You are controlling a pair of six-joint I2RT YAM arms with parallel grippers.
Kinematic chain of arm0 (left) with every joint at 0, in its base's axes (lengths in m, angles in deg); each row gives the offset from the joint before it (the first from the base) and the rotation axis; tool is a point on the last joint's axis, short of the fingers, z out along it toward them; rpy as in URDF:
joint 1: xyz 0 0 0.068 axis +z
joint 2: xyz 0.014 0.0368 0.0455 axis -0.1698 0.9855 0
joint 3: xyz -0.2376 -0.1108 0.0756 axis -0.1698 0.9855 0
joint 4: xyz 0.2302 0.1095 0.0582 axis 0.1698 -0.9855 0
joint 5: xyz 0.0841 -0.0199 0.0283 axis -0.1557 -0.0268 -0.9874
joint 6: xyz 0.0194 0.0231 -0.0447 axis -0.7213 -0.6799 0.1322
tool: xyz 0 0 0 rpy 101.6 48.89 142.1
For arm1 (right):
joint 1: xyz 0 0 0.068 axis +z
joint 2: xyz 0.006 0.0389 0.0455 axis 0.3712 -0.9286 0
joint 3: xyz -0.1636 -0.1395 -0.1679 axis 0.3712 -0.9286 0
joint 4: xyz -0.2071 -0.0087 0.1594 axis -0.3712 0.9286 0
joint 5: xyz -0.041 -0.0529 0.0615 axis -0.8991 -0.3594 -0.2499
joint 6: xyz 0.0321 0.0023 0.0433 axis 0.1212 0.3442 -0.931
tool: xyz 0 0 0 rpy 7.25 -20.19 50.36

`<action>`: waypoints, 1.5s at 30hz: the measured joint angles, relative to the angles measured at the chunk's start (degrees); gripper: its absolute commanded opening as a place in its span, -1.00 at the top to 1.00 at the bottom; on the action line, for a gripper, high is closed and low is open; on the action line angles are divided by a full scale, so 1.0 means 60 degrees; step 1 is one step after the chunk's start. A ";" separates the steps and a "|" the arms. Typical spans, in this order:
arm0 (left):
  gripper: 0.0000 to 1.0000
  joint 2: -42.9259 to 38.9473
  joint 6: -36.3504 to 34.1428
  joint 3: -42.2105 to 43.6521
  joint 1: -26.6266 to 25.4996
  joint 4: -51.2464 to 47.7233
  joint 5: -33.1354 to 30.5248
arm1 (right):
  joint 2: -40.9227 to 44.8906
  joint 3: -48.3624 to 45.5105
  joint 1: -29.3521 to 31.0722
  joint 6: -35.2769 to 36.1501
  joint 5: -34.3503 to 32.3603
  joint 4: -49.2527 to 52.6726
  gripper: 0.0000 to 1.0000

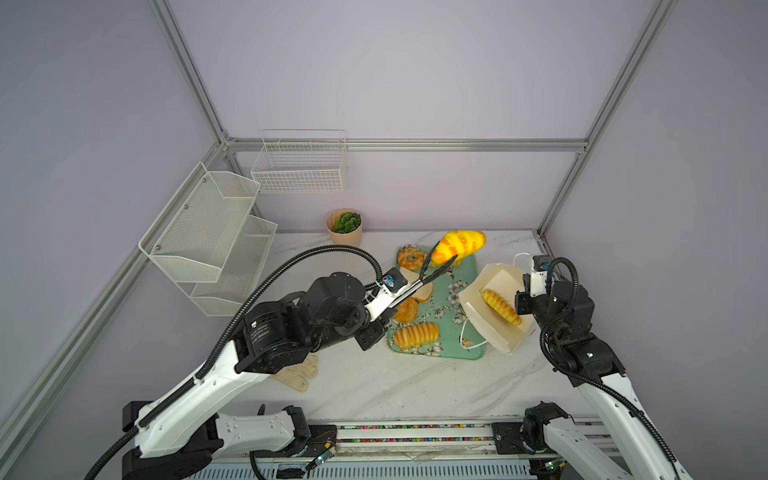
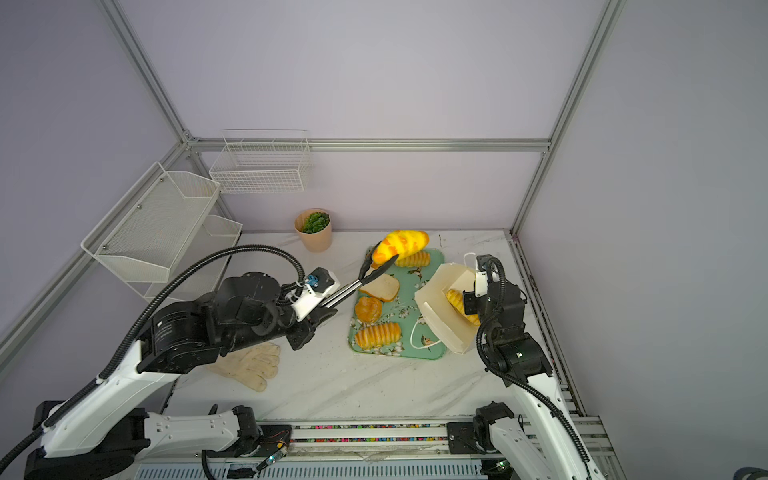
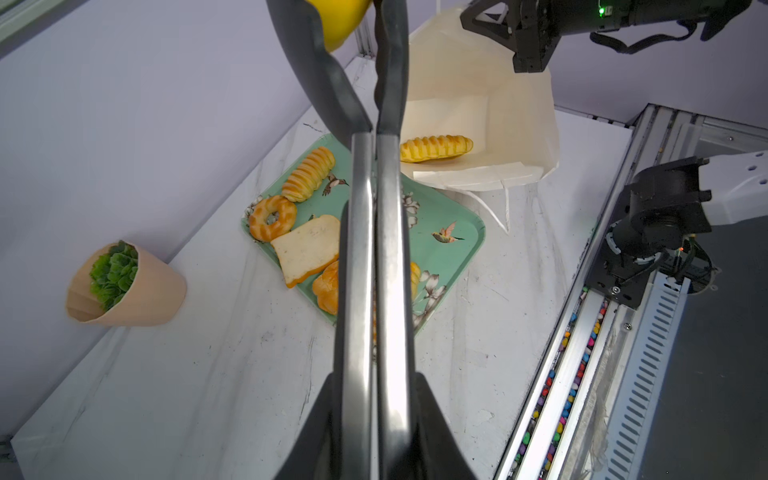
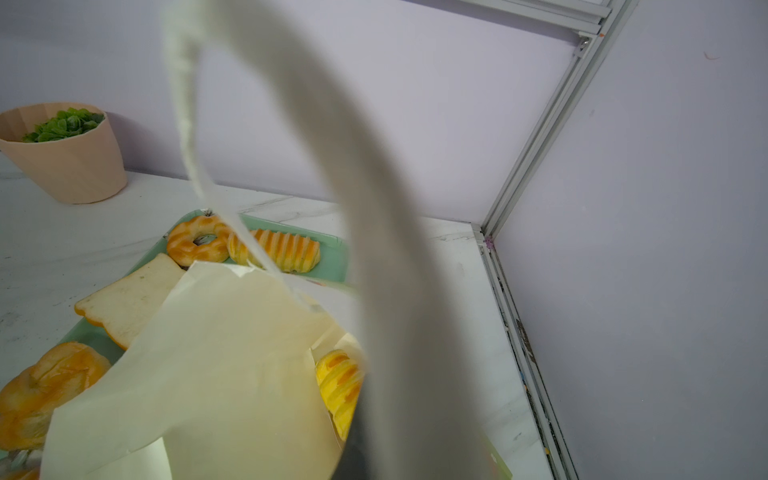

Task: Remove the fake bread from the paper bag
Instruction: 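Lower the yellow striped pastry onto the tray's far end, then open the left tongs to release the yellow pastry on the tray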

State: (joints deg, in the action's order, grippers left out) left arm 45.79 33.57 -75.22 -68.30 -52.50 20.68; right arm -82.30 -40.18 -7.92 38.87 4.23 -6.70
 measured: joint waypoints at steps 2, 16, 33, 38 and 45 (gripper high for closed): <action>1.00 -0.0270 0.0153 0.0339 0.0412 0.0291 -0.0026 | -0.0011 0.0026 0.0000 0.0033 -0.0069 0.0004 1.00; 1.00 0.0630 0.0900 0.2980 0.2772 0.2044 0.1730 | -0.0142 0.0295 0.0000 0.0448 -0.0277 0.0044 1.00; 1.00 0.5960 0.0423 0.2393 0.2907 0.3034 0.3257 | -0.0149 0.0962 0.0000 0.1067 -0.0860 0.0204 1.00; 1.00 0.7162 0.0124 0.1239 0.2936 0.3038 0.3326 | -0.0412 0.1257 0.0000 0.1144 -0.1093 0.0342 1.00; 1.00 0.8211 -0.0226 -0.0168 0.2951 0.3049 0.3453 | -0.0616 0.1668 0.0000 0.1406 -0.1348 0.0321 1.00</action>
State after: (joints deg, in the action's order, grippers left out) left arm 95.06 32.21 -76.22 -50.59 -34.20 41.40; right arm -85.99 -30.17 -7.92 47.31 -3.85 -4.78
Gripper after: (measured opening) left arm 0.230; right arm 0.045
